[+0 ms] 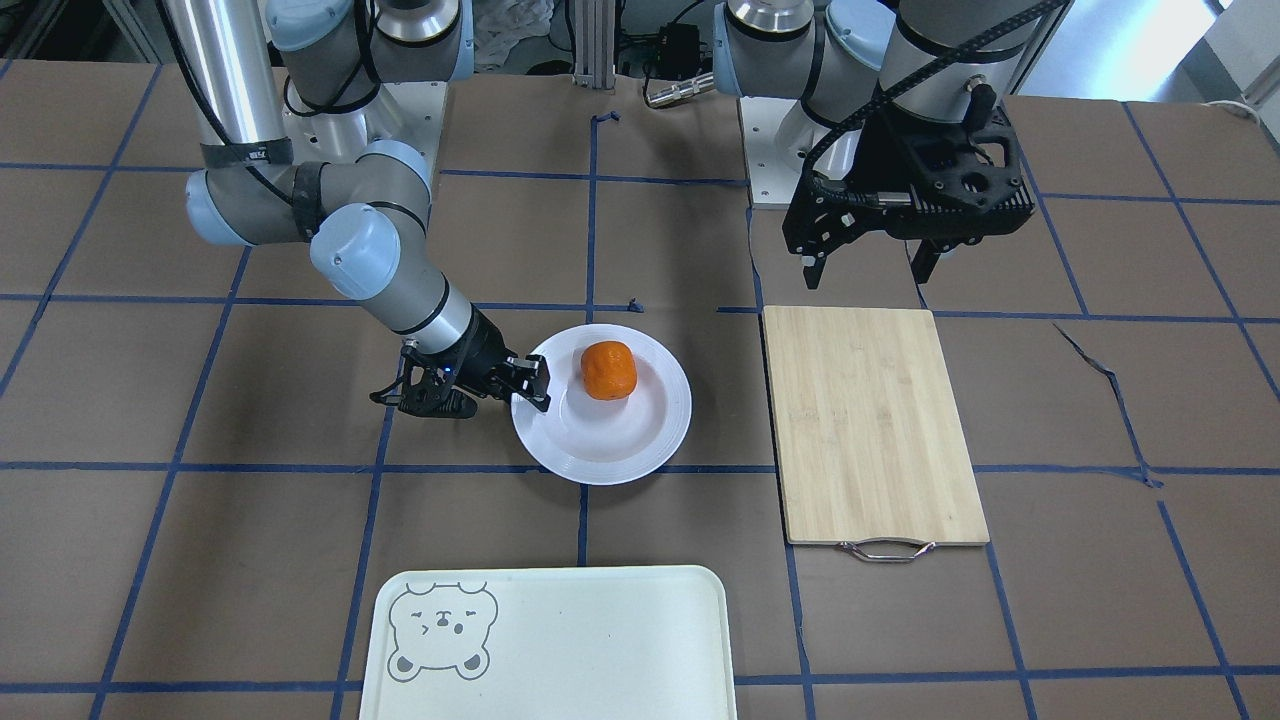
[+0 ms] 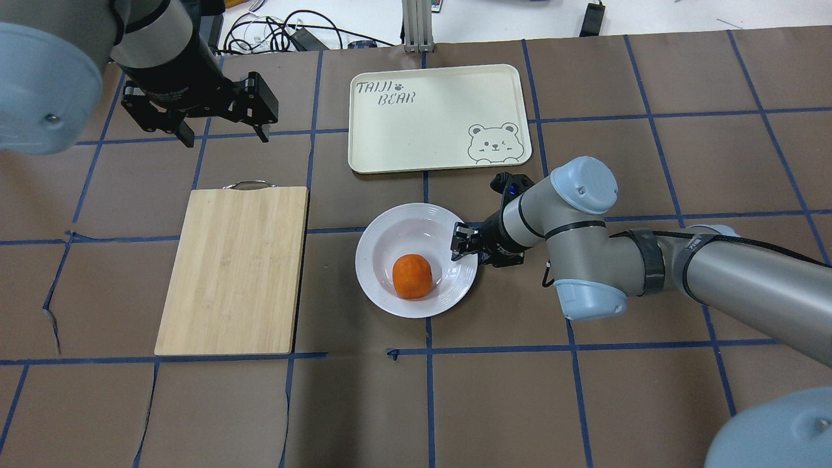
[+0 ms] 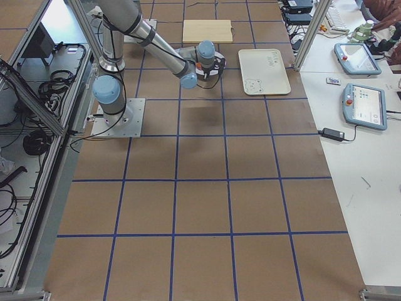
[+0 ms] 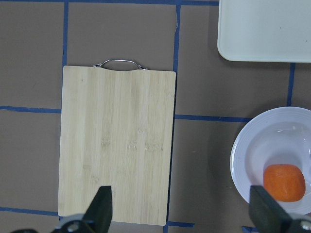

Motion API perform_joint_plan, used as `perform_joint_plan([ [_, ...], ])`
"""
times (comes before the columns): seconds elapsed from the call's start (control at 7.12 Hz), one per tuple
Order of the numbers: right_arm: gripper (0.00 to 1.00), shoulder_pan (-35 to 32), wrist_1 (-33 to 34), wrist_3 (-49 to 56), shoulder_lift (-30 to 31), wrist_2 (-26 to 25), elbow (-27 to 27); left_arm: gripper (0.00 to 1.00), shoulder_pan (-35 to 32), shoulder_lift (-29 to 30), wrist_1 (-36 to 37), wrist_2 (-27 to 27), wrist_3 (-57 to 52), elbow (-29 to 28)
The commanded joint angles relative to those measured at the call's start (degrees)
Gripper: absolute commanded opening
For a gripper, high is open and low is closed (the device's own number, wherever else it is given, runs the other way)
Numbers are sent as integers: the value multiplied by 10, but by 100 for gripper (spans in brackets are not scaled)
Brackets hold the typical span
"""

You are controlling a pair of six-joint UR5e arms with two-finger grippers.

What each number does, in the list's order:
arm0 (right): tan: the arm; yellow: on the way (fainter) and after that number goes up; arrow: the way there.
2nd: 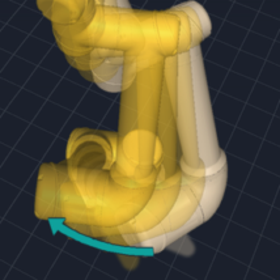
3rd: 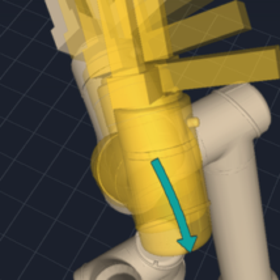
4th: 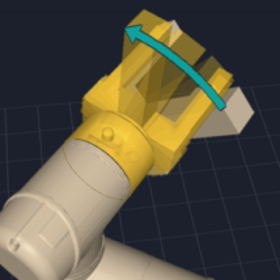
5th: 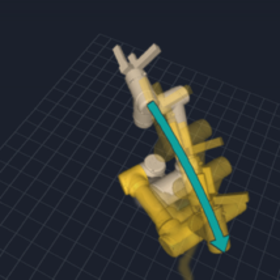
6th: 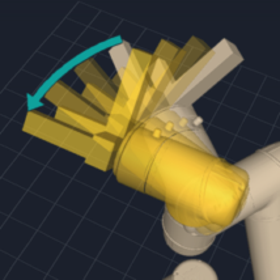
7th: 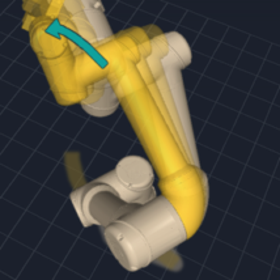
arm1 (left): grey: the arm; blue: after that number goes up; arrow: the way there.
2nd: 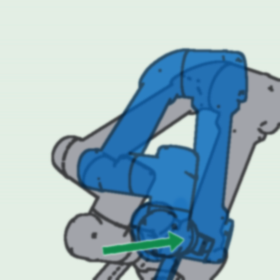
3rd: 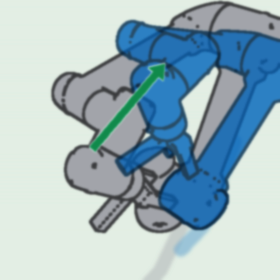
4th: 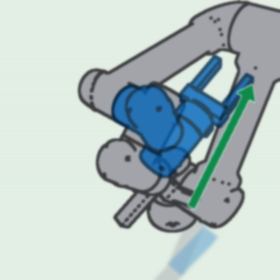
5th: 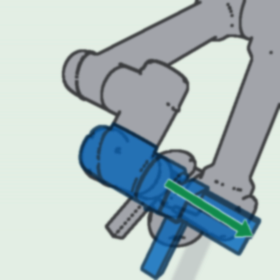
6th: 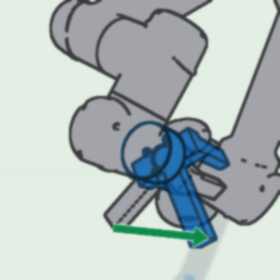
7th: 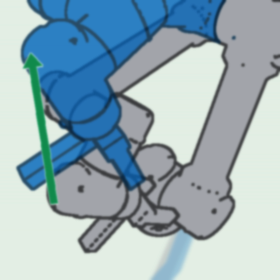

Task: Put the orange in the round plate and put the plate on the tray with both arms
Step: 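Grip the white plate rim nearest the right gripper, then lift the plate with the right gripper and carry it toward the cream tray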

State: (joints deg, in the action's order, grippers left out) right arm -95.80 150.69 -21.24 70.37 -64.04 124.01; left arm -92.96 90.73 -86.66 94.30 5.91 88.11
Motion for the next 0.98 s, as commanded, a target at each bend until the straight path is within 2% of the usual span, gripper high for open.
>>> perform_joint_plan([
  [0.0, 11, 0, -5, -4, 1, -3, -1, 100, -1, -1, 3, 0, -1, 3],
  [0.28, 9, 5, -11, -5, 9, -1, -10, 100, 1, -6, 2, 1, -3, 3],
  [0.84, 9, 15, -17, -13, 20, -1, -66, 100, 1, -7, 2, 1, -3, 3],
])
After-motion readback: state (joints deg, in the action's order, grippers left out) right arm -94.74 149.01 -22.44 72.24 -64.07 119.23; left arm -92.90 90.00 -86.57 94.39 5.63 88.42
